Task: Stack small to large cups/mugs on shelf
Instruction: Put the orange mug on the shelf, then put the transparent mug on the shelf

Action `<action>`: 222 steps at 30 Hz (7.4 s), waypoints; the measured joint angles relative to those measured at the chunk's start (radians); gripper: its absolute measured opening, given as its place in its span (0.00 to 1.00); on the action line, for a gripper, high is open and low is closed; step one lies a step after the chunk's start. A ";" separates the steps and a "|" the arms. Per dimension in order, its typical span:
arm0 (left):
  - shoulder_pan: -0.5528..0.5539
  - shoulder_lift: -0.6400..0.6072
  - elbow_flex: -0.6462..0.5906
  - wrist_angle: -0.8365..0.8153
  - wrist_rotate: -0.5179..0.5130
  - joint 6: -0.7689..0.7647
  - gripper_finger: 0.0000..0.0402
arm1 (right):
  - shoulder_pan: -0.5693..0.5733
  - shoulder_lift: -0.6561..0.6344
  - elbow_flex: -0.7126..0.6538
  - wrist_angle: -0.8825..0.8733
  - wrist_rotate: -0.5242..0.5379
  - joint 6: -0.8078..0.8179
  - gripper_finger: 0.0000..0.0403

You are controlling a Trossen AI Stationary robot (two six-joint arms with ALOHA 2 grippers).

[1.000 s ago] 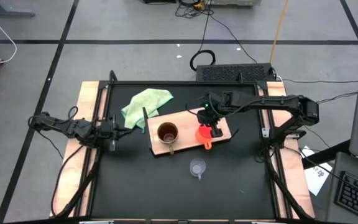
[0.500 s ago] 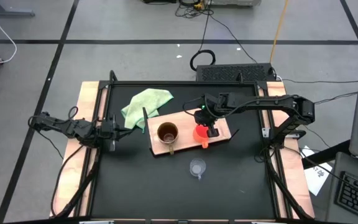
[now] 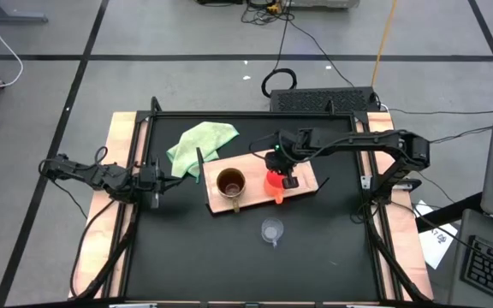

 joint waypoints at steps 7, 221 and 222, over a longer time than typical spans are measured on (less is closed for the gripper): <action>0.000 0.000 0.000 -0.007 0.000 -0.004 0.05 | 0.000 0.001 0.000 0.019 0.000 -0.001 0.18; 0.000 0.000 0.000 0.055 0.008 0.047 0.05 | 0.523 -0.771 -0.771 0.779 0.200 0.347 0.00; 0.000 0.000 0.000 0.054 0.008 0.047 0.05 | 0.523 -0.771 -0.771 0.779 0.201 0.347 0.00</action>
